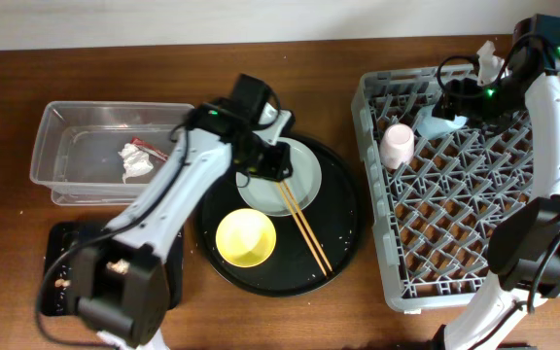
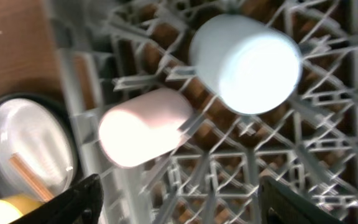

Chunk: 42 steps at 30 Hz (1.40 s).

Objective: Sort waste into correct bins and load items into the dishwasher rack
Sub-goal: 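Retract the left arm to rest and move the right gripper to the chopsticks, then grasp one chopstick with the right gripper and drop it in the rack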

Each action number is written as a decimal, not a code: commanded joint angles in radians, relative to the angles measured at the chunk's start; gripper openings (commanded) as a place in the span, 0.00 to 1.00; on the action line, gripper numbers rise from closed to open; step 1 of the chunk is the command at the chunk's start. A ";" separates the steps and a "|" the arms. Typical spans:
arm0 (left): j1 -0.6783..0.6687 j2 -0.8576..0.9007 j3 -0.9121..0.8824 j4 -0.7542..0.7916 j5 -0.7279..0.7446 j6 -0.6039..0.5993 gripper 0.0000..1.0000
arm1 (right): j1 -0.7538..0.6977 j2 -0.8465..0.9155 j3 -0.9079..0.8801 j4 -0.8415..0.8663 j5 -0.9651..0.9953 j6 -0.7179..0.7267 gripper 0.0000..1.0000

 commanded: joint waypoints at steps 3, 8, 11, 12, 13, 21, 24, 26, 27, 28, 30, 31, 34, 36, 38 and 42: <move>0.087 -0.320 0.007 -0.016 -0.063 0.013 0.33 | 0.026 -0.011 0.029 -0.048 -0.059 -0.024 0.67; 0.136 -0.516 0.007 -0.035 -0.261 0.013 0.99 | 0.182 -0.011 0.026 -0.167 -0.120 -0.094 0.66; 0.136 -0.541 0.007 -0.079 -0.306 0.013 0.99 | 0.325 -0.011 0.026 -0.186 -0.083 -0.096 0.65; 0.136 -0.541 0.007 -0.100 -0.306 0.013 0.99 | 0.362 -0.011 0.026 -0.193 -0.058 -0.096 0.65; 0.136 -0.541 0.007 -0.119 -0.306 0.013 0.99 | 0.402 -0.011 0.026 -0.200 -0.027 -0.095 0.64; 0.159 -0.540 0.006 -0.254 -0.365 0.003 0.99 | 0.703 -0.011 -0.076 -0.199 0.144 0.043 0.64; 0.249 -0.540 0.006 -0.268 -0.362 -0.061 0.99 | 0.755 -0.011 -0.166 -0.168 0.146 0.064 0.64; 0.298 -0.540 0.006 -0.283 -0.362 -0.066 0.99 | 0.775 -0.011 -0.226 -0.139 0.146 0.067 0.64; 0.313 -0.540 0.006 -0.289 -0.362 -0.066 0.99 | 0.782 -0.011 -0.254 -0.123 0.146 0.067 0.64; 0.327 -0.540 0.006 -0.297 -0.362 -0.066 0.99 | 0.789 -0.011 -0.285 -0.101 0.146 0.068 0.64; 0.344 -0.540 0.006 -0.311 -0.363 -0.066 0.99 | 0.795 -0.011 -0.343 -0.058 0.146 0.075 0.64; 0.345 -0.540 0.006 -0.314 -0.362 -0.066 0.99 | 0.798 -0.011 -0.375 -0.030 0.146 0.074 0.64; 0.344 -0.540 0.006 -0.314 -0.362 -0.066 0.99 | 0.798 -0.011 -0.466 0.063 0.146 0.074 0.64; 0.344 -0.540 0.006 -0.314 -0.362 -0.066 0.99 | 0.799 -0.011 -0.504 0.109 0.146 0.073 0.64; 0.344 -0.540 0.006 -0.314 -0.362 -0.066 0.99 | 0.798 -0.011 -0.535 0.161 0.147 0.073 0.63; 0.344 -0.540 0.006 -0.314 -0.362 -0.066 0.99 | 0.798 -0.011 -0.558 0.225 0.162 0.073 0.60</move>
